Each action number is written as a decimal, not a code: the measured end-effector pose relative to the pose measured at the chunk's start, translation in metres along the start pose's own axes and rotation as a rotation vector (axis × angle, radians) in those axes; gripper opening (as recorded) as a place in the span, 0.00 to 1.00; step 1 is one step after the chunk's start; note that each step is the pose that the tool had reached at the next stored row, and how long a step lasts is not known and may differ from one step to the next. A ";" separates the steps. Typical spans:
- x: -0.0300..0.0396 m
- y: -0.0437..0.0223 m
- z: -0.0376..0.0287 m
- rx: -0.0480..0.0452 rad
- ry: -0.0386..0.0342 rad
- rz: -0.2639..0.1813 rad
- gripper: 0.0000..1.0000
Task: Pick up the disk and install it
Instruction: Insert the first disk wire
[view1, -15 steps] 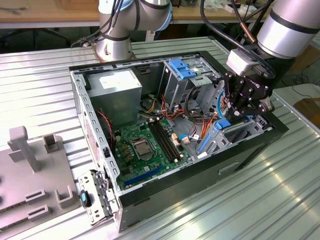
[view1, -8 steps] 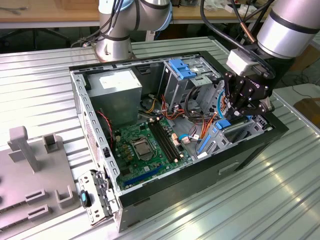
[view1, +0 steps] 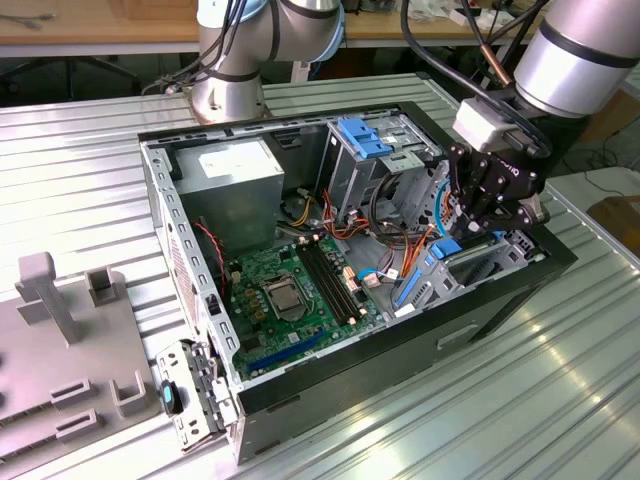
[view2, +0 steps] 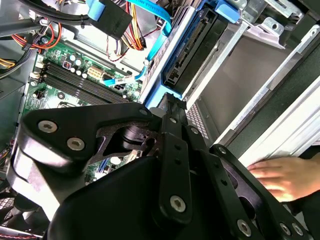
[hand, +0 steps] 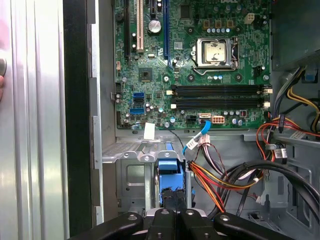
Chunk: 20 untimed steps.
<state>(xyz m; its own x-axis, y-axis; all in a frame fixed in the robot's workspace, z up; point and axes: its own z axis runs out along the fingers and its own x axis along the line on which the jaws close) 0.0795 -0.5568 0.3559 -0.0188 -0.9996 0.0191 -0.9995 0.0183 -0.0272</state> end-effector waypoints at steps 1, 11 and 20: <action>0.0000 -0.0026 0.0001 0.0000 0.0001 0.000 0.11; -0.0002 -0.0259 -0.0124 0.0003 0.0013 -0.069 0.11; -0.0005 -0.0403 -0.0122 0.0016 0.0002 -0.129 0.11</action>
<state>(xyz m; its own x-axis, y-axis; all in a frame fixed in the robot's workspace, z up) 0.1194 -0.5567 0.3693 0.1104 -0.9936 0.0227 -0.9935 -0.1109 -0.0260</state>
